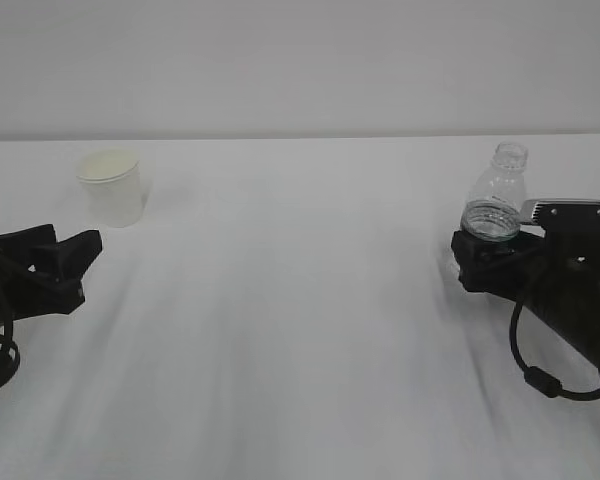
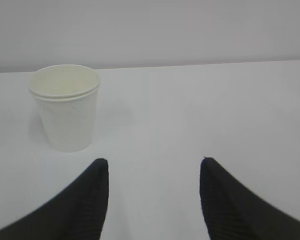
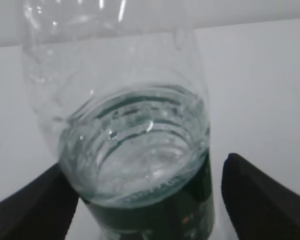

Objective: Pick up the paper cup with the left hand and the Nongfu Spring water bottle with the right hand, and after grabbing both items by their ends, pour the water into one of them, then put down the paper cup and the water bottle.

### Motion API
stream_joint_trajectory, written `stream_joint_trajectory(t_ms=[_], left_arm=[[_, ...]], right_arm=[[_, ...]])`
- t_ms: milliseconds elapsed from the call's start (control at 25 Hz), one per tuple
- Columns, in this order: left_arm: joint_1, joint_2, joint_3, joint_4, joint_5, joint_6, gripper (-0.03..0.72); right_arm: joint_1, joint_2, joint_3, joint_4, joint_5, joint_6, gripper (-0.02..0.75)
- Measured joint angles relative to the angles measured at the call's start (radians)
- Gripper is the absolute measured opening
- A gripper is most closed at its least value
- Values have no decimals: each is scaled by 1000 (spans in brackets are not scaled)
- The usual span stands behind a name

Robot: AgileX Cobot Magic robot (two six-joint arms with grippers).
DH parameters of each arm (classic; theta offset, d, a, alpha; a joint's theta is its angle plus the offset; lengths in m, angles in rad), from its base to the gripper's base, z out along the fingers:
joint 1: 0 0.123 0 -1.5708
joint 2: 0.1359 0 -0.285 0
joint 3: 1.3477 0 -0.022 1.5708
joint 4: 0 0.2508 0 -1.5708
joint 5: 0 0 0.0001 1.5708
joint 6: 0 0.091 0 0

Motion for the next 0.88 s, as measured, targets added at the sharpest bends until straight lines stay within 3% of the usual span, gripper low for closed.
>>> stream_joint_trajectory(t_ms=[880], left_arm=[[0, 0, 0, 0, -2, 0, 411]], right_arm=[[0, 54, -63, 5, 0, 2, 664]])
